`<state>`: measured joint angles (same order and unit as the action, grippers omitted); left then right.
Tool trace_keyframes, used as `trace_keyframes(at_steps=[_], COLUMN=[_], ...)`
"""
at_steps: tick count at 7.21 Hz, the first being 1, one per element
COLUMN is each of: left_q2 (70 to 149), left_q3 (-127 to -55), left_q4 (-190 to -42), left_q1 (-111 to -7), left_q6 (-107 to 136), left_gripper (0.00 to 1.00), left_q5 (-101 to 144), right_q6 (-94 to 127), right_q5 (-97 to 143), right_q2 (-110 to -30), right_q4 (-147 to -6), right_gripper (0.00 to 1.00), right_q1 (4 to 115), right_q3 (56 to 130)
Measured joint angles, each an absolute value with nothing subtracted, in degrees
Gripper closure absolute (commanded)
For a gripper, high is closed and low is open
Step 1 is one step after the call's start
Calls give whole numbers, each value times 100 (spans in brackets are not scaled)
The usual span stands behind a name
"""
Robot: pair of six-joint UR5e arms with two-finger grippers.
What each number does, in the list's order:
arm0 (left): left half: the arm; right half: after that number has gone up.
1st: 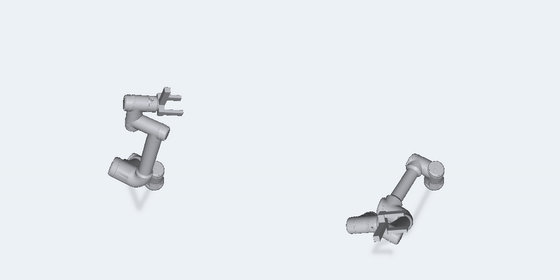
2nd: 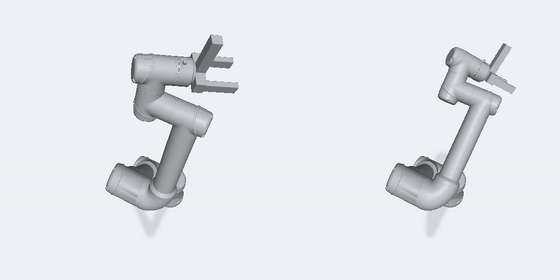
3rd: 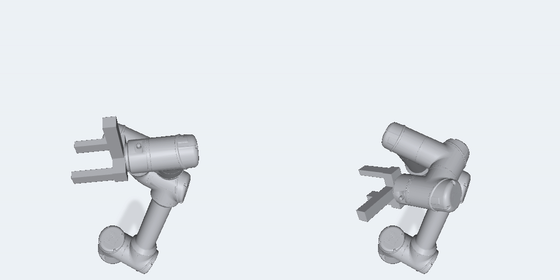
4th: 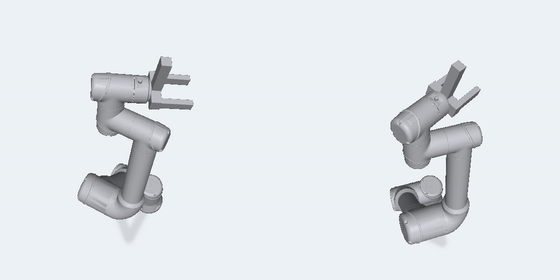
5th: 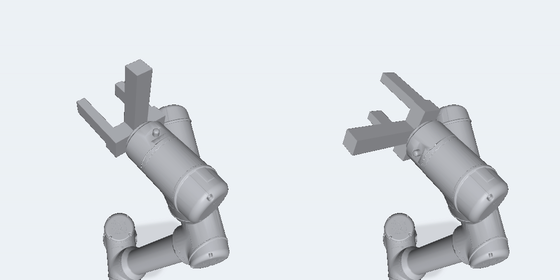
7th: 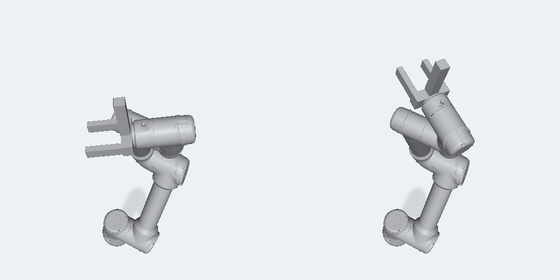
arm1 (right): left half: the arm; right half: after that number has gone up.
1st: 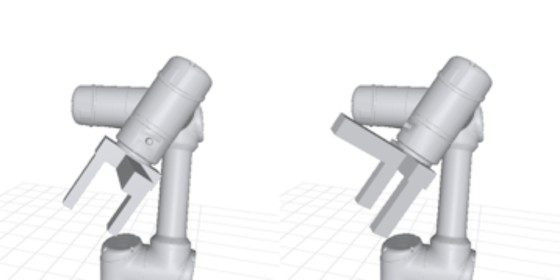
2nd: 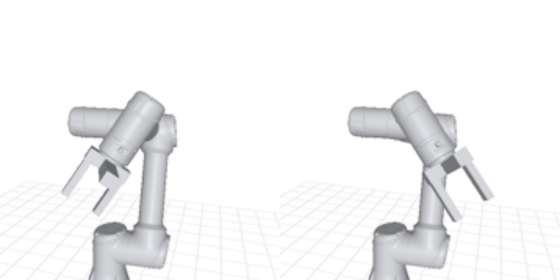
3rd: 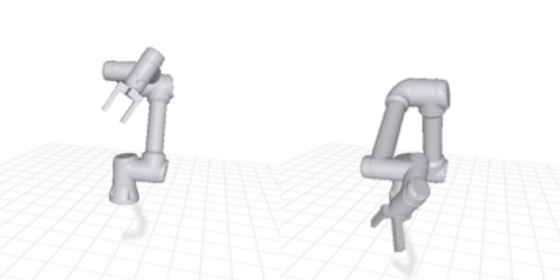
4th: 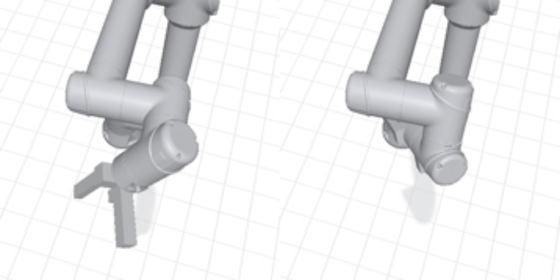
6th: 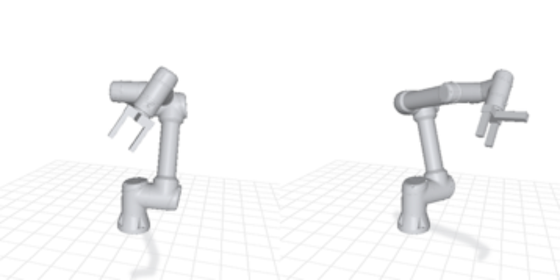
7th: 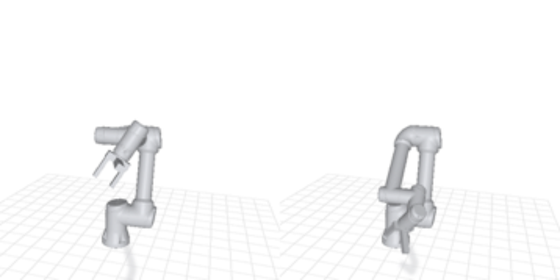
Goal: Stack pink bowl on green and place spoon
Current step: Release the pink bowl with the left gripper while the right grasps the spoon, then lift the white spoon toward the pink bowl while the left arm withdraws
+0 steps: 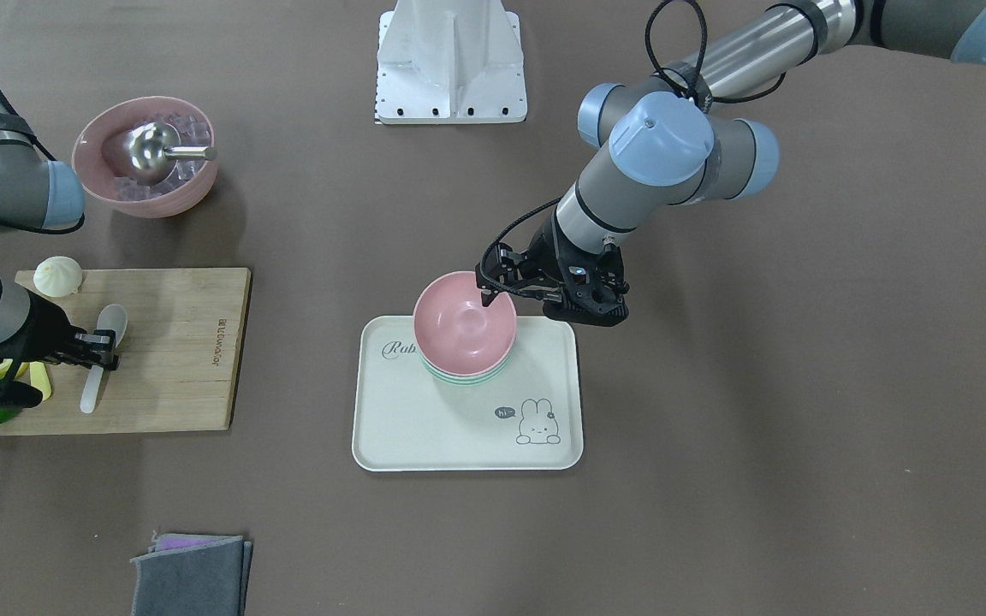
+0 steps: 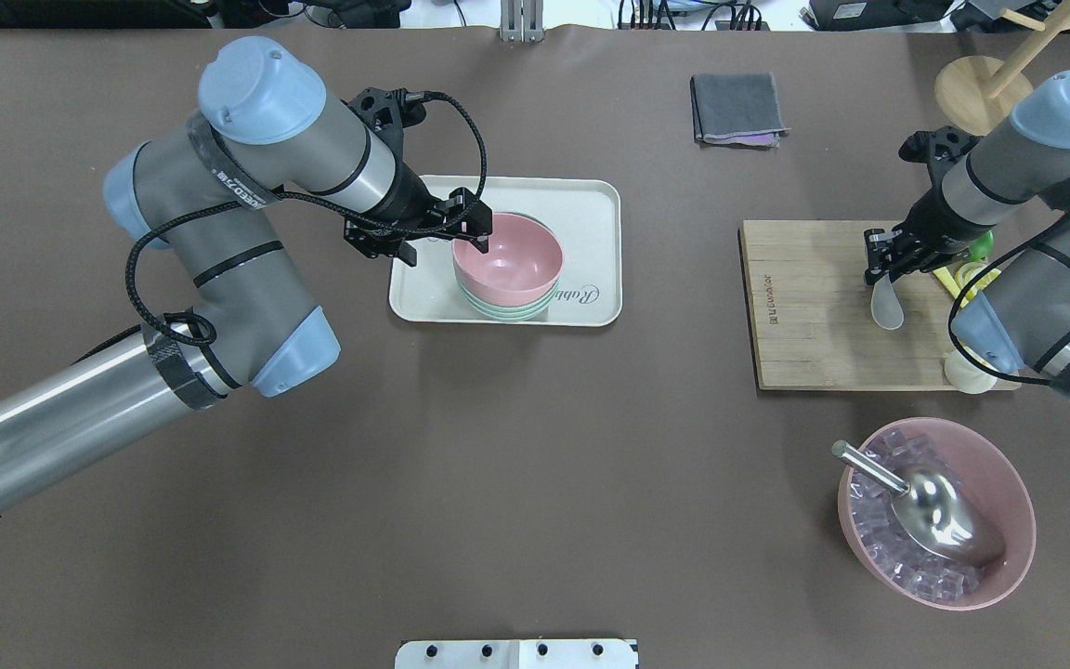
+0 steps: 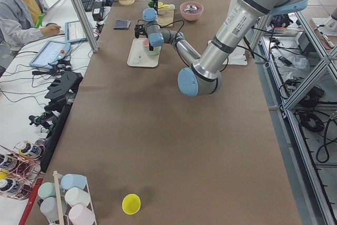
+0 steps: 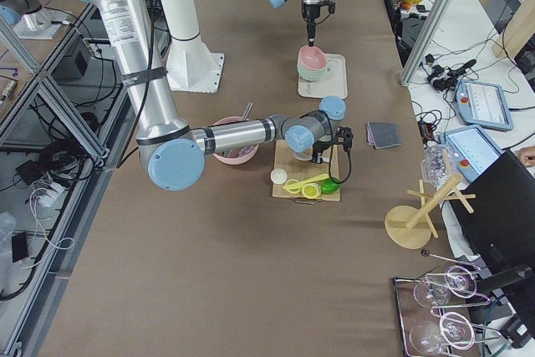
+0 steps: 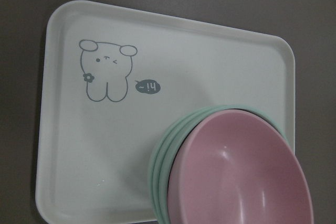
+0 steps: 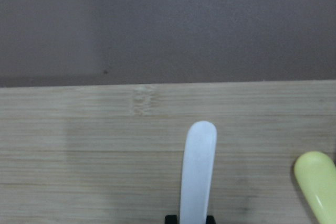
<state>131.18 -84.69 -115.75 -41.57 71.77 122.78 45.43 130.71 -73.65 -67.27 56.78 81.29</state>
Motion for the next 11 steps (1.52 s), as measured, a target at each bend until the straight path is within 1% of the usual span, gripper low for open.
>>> trace_keyframes(at_steps=[2, 3, 4, 6, 8, 9, 11], left_q2=[13100, 12989, 12651, 11490, 10300, 9832, 9404], left_q3=[-8529, -8686, -9039, -10000, -10631, -10766, -10814], left_q4=[-11570, -11551, -11527, -11499, -11519, -11539, -11555], left_q1=[-4160, -4177, -4240, -4636, -4948, -5103, -5344], left_q6=[7227, 7228, 7199, 6653, 5622, 5061, 4453], left_gripper=[3, 3, 3, 3, 3, 3, 2], left_q5=[12278, 12282, 12307, 12633, 12836, 12906, 13032], right_q6=[4580, 4704, 5058, 6297, 7672, 8207, 8841], right_q5=[13113, 13198, 13273, 13275, 13054, 12934, 12491], right_q2=[-7271, -7149, -6936, -6270, -5556, -5232, -4669], right_q4=[-6771, -6787, -6797, -6800, -6797, -6840, -7112], right_gripper=[100, 100, 100, 100, 100, 100, 100], right_q1=[5694, 5707, 5684, 5418, 4939, 4739, 4345], right_q3=[8174, 8220, 8266, 8305, 8387, 8422, 8402])
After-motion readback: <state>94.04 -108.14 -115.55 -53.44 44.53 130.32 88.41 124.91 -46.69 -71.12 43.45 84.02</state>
